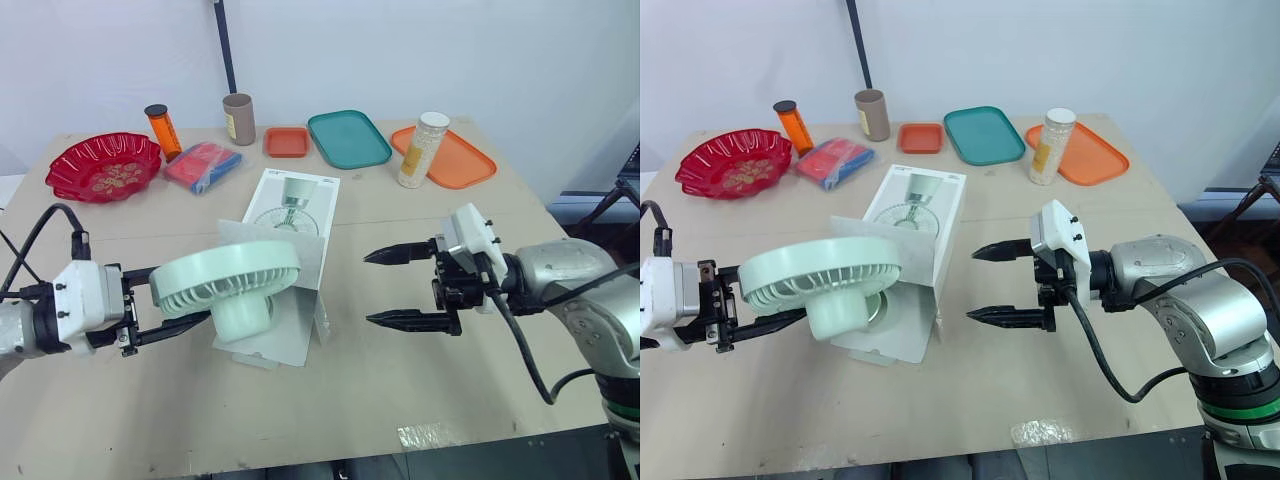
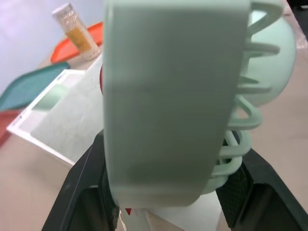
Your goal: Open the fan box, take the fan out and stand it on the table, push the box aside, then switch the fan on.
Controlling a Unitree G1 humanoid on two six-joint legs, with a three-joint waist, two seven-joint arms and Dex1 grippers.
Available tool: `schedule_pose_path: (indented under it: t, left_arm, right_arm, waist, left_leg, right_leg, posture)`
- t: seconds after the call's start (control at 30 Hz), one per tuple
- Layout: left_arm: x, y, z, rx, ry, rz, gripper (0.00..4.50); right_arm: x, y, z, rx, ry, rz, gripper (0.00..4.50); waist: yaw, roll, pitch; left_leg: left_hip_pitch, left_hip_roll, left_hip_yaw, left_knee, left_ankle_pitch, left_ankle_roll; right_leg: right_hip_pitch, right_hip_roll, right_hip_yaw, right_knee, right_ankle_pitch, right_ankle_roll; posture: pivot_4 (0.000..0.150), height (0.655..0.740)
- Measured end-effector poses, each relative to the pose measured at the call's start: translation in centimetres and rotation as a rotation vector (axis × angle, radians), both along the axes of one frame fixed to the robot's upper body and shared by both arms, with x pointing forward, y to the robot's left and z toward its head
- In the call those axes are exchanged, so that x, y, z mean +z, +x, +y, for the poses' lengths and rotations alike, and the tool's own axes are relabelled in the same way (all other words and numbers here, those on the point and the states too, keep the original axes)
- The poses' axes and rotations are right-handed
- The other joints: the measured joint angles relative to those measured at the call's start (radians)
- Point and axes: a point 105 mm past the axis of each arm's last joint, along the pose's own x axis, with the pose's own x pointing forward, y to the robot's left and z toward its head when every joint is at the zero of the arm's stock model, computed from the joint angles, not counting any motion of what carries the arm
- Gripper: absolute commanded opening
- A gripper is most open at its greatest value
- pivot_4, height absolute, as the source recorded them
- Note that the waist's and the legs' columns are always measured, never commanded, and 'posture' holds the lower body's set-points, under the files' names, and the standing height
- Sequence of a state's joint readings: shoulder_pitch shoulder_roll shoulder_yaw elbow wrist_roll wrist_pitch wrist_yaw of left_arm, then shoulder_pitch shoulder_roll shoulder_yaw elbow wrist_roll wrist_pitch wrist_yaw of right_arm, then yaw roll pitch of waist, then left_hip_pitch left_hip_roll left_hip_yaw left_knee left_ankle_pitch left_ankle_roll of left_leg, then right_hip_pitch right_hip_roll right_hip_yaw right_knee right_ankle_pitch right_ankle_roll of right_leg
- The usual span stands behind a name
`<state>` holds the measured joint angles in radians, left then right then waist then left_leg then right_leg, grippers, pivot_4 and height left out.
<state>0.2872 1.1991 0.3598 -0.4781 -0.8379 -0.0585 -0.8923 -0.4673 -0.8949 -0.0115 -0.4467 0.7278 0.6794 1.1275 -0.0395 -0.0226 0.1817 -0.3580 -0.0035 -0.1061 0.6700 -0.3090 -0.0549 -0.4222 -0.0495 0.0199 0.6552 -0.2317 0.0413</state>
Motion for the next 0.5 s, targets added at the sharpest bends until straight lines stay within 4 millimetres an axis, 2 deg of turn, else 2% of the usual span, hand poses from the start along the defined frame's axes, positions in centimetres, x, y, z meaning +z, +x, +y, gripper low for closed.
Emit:
schedule_pose_path:
  t: [0.23, 0.5]
  left_arm:
    - [0.7, -0.7, 0.7, 0.094, -0.062, 0.111, 2.10]
    - [2.8, -1.6, 1.5, 0.230, -0.128, 0.140, 2.10]
  right_arm:
    - [0.5, 0.1, 0.2, -0.002, 0.011, -0.009, 4.50]
    - [0.7, -0.2, 0.6, 0.008, 0.036, 0.021, 4.50]
  waist:
    - [0.000, 0.000, 0.000]
    - [0.001, 0.000, 0.000]
  left_leg:
    - [0.000, 0.000, 0.000, 0.000, 0.000, 0.000]
    - [0.000, 0.000, 0.000, 0.000, 0.000, 0.000]
  right_leg:
    - [0.000, 0.000, 0.000, 0.000, 0.000, 0.000]
    - [0.000, 0.000, 0.000, -0.001, 0.000, 0.000]
  posture:
    - [0.150, 0.7400]
    - [0.150, 0.7400]
